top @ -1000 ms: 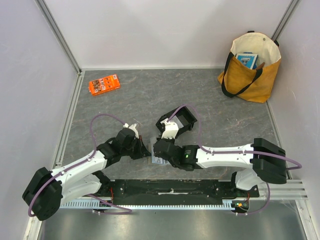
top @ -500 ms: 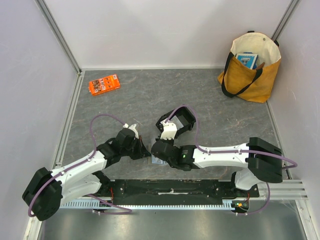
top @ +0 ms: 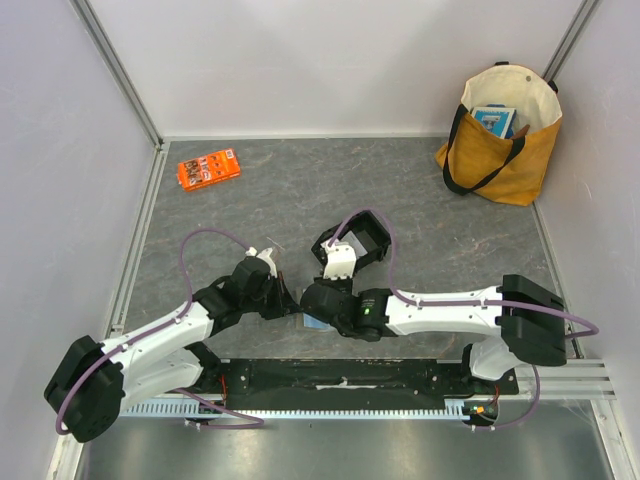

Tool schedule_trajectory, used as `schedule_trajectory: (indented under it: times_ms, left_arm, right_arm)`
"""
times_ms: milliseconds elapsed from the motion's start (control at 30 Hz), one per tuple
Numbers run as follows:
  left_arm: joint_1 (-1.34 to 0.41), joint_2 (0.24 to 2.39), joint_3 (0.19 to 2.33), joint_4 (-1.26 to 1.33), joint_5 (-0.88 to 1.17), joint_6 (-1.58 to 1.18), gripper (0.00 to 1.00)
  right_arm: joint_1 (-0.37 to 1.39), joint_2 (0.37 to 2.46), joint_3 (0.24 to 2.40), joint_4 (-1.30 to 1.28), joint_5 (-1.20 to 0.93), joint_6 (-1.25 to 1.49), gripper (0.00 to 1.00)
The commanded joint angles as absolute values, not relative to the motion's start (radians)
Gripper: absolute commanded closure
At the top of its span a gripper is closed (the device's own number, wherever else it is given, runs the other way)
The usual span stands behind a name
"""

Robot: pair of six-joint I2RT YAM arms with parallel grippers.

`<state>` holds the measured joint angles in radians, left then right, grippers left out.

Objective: Put the credit cards into the card holder
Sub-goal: Turn over the card slot in the card holder.

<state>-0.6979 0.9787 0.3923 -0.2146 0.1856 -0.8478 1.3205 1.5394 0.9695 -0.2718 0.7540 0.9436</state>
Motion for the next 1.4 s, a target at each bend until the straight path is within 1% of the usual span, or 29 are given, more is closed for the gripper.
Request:
schedule_trajectory:
  times_ms: [0, 200, 367, 500, 667, 733, 1100, 1367]
  left_arm:
    - [-0.701, 0.979, 0.394, -0.206, 0.179, -0.859, 0.98]
    - [-0.701, 1.000, 0.384, -0.210, 0.170, -0.859, 0.98]
    - [-0.703, 1.005, 0.370, -0.212, 0.156, -0.858, 0.98]
    - [-0.701, 1.015, 0.365, -0.213, 0.150, -0.853, 0.98]
    - [-0.701, 1.026, 0.354, -0.206, 0.150, -0.853, 0.98]
    - [-0.701, 1.028, 0.353, -0.206, 0.152, -0.854, 0.98]
    - [-0.703, 1.063, 0.342, -0.189, 0.141, -0.857, 0.98]
    - [-0.701, 1.080, 0.345, -0.187, 0.140, -0.859, 0.98]
  right_arm:
    - [1.327, 1.480, 0.960, -0.310, 0.819, 0.966, 1.00]
    - [1.304, 1.427, 0.896, -0.336, 0.812, 1.011, 1.00]
    - [1.244, 1.407, 0.841, -0.311, 0.697, 1.005, 1.00]
    - [1.233, 1.407, 0.812, -0.272, 0.629, 0.989, 1.00]
    - [1.226, 1.339, 0.715, -0.079, 0.523, 0.983, 1.00]
    - [1.212, 1.327, 0.693, -0.040, 0.482, 0.985, 1.00]
    - [1.089, 1.336, 0.517, 0.228, 0.253, 1.081, 1.00]
    - [1.077, 1.377, 0.428, 0.414, 0.161, 1.131, 1.00]
